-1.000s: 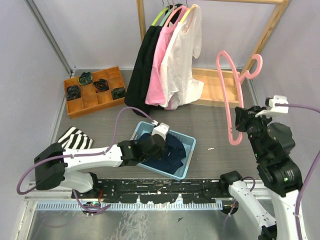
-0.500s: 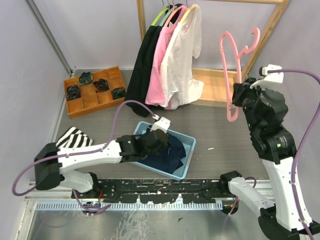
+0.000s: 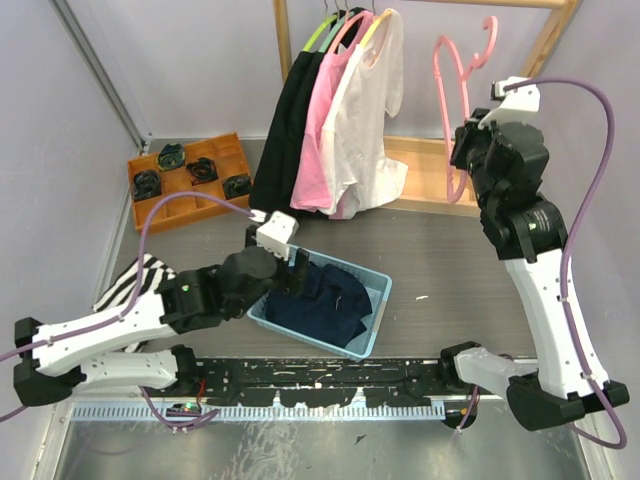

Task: Remove the t-shirt from the hanger
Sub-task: Place the T-shirt in the bin, then place the hanger on the clothesline.

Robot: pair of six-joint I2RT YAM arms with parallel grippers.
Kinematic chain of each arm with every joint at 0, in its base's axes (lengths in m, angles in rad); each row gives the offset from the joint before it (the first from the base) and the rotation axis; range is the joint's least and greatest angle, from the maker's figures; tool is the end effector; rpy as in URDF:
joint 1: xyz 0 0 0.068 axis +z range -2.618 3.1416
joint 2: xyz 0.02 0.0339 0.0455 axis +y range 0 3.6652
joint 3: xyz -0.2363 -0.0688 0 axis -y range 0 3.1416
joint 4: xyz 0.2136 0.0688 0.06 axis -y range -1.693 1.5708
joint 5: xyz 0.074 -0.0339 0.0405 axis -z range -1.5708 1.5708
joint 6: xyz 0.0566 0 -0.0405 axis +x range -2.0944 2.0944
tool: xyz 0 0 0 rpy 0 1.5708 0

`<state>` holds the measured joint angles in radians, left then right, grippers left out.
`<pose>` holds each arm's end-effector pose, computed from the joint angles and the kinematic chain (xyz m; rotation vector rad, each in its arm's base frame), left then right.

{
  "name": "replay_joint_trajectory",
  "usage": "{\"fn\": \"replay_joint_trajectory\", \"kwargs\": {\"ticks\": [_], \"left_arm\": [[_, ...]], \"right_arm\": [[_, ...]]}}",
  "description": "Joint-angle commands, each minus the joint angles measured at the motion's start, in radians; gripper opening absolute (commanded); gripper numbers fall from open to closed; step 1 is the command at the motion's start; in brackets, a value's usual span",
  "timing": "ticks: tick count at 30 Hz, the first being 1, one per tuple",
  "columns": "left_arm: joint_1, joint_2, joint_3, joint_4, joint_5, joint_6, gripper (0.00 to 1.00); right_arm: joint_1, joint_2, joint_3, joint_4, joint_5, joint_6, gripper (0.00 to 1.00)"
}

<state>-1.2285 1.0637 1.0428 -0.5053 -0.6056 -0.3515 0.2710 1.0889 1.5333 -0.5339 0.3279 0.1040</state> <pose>0.1056 -0.2005 0.3150 0.5195 1.9482 -0.3751 0.2020 0.0372 0.4575 0.1102 1.6519 0.0129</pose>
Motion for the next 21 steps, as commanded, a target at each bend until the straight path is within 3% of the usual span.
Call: {"fn": "replay_joint_trajectory", "kwargs": {"ticks": [1,3,4,21], "left_arm": [[-0.004,-0.125,-0.078,0.121,-0.049,0.044,0.85],[-0.003,-0.166,-0.111,0.163,-0.053,0.055,0.98],[-0.004,-0.183,-0.123,0.177,-0.054,0.06,0.99],[-0.004,-0.225,-0.131,0.191,-0.102,0.082,0.98]], "right_arm": [[-0.026,0.038,0.122,0.119,-0.008,-0.041,0.01],[-0.045,0.067,0.151,0.121,-0.034,-0.043,0.01],[-0.057,0.082,0.166,0.122,-0.052,-0.044,0.01],[-0.268,0.265,0.347,0.131,-0.318,-0.002,0.01]]}}
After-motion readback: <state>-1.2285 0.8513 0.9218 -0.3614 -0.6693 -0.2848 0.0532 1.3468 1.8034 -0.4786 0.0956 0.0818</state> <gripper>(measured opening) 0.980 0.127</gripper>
